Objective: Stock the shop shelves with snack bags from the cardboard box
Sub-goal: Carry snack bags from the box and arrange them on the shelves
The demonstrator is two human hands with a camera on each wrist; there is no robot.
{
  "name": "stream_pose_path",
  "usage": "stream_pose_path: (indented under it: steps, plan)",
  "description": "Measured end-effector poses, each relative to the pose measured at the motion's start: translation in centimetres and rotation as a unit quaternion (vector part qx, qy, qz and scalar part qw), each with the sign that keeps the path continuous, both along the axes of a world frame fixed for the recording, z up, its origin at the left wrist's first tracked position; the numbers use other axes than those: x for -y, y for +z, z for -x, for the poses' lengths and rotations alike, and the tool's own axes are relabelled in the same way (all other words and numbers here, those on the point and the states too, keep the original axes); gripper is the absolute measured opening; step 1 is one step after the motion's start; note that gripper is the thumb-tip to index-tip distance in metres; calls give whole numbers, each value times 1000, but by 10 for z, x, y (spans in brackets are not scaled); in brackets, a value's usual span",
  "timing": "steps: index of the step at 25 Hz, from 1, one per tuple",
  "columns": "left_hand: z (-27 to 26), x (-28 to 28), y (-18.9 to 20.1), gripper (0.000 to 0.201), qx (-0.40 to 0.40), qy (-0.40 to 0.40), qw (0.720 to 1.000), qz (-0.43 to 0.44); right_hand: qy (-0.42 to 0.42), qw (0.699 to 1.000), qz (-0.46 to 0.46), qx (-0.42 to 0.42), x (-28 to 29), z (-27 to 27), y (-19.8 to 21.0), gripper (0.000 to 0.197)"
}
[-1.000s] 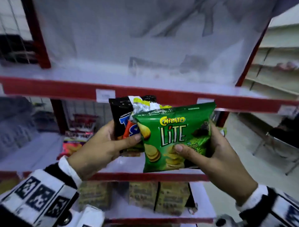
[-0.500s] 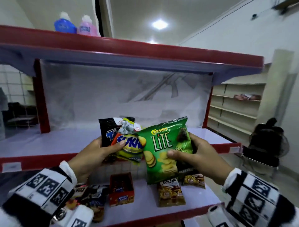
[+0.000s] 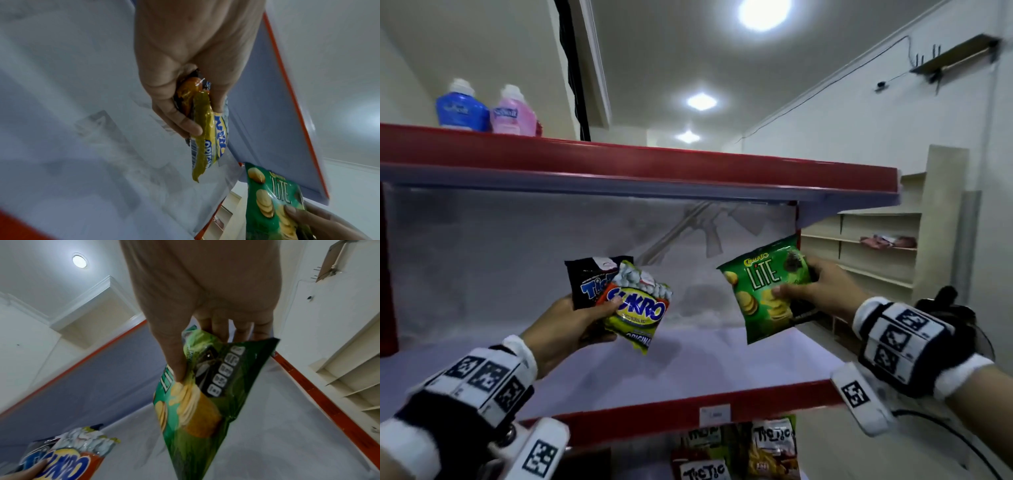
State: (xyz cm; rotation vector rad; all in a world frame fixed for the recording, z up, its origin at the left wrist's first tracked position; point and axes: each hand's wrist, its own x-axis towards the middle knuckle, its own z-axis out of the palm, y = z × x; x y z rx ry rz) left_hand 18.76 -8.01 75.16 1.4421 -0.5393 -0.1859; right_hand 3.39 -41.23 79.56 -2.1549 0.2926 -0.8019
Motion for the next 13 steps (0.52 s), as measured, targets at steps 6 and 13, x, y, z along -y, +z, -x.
stream_pose_path:
  steps: [6, 13]
  plan:
    - [-38, 96, 13, 31, -6, 25, 1000, 10, -99, 990, -17, -98, 111, -84, -5, 56]
    - [-52, 136, -6, 32, -11, 21, 998, -57, -120, 960, 54, -249, 154, -150, -36, 54]
